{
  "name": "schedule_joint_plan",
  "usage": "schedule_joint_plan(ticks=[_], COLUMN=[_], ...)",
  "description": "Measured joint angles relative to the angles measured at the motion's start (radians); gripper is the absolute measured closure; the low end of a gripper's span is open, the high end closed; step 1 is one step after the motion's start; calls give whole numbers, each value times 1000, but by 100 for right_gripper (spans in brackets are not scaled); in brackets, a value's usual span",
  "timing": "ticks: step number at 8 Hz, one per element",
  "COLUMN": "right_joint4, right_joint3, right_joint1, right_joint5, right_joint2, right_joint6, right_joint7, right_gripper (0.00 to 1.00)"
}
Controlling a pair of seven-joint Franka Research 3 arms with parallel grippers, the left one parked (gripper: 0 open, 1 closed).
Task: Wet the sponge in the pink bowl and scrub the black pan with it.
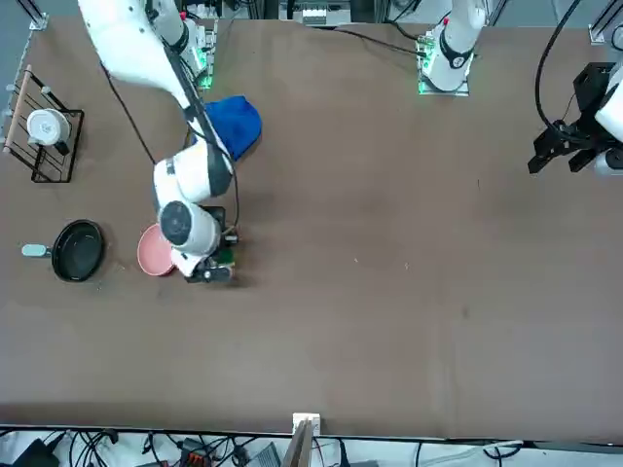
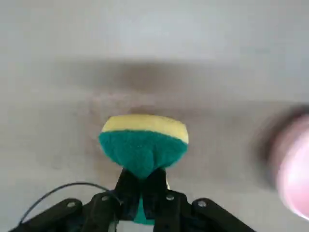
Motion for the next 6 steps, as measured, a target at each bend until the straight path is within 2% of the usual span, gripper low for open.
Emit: schedule_joint_plan(ticks=[2,3,6], right_joint4=[0,-4,-29], right_joint3=[-2,-4,-5], right_joint1=[-77,-120,-216], right_joint5=[-2,-2,-31], right_joint2=[-82,-96,-62], right_joint6=[-79,-99,-100], right_joint7=[-64,-107,-157], right_gripper=[92,92,94])
